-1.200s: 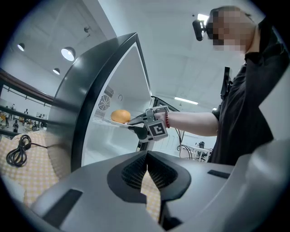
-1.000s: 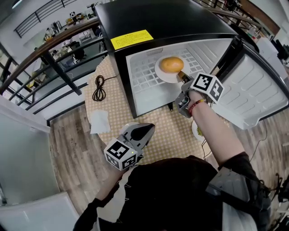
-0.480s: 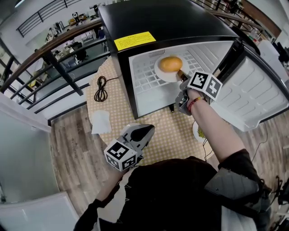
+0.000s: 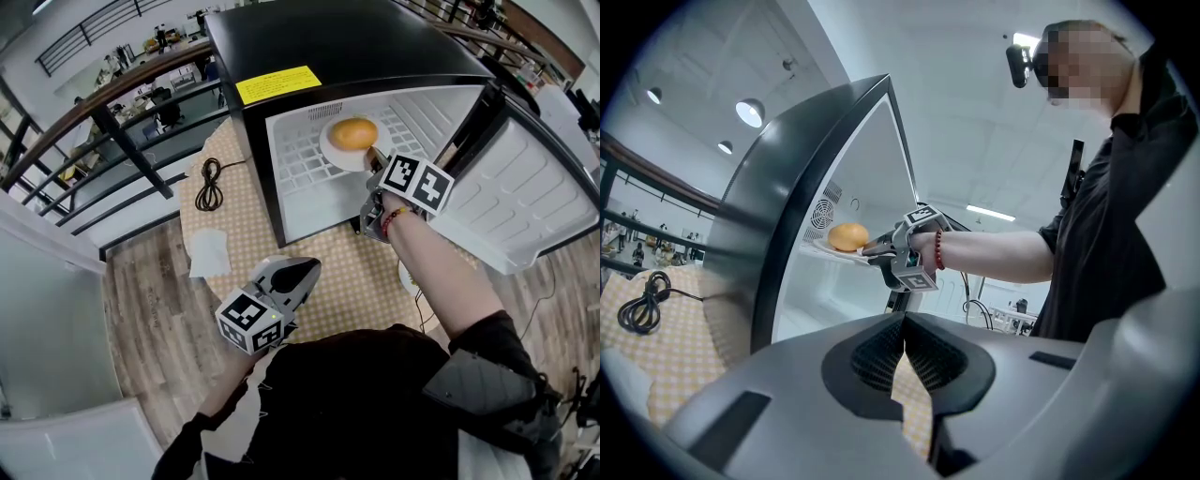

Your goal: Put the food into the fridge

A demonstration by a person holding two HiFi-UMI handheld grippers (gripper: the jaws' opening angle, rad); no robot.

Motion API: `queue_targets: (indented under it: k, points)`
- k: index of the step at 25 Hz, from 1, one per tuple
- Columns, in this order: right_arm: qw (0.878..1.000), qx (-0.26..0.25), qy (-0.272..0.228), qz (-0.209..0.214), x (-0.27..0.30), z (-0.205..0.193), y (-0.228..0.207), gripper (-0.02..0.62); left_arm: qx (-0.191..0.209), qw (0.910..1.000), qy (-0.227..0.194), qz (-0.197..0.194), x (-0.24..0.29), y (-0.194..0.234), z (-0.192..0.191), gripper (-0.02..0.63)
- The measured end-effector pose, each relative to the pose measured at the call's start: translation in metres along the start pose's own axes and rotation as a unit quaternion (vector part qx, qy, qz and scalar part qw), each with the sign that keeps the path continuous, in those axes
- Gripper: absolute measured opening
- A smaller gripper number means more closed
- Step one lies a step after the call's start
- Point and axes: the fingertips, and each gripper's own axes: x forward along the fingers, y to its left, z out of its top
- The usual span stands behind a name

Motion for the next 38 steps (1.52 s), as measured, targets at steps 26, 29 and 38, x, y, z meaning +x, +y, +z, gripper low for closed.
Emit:
queue_targets:
  k: [26,29,38]
  points:
    - [0.998,0.016,-0.010,-0.056,-0.006,-0.012,-0.012,0.140,-0.007,1.0000,-0.005,0.003,-0.006,0.000,0.000,0.014]
    - [0.998,0.014,-0.009,-0.056,-0.006,-0.011,-0.011,0.141,-0.006,1.0000,-0.005,0.002,-0.006,-0.002,0.001,0.014]
    - [0.998,-0.009,-0.007,-0.060,-0.005,-0.011,-0.012,0.146,-0.011,0.9999,-0.004,0.005,-0.009,-0.003,-0.001,0.014]
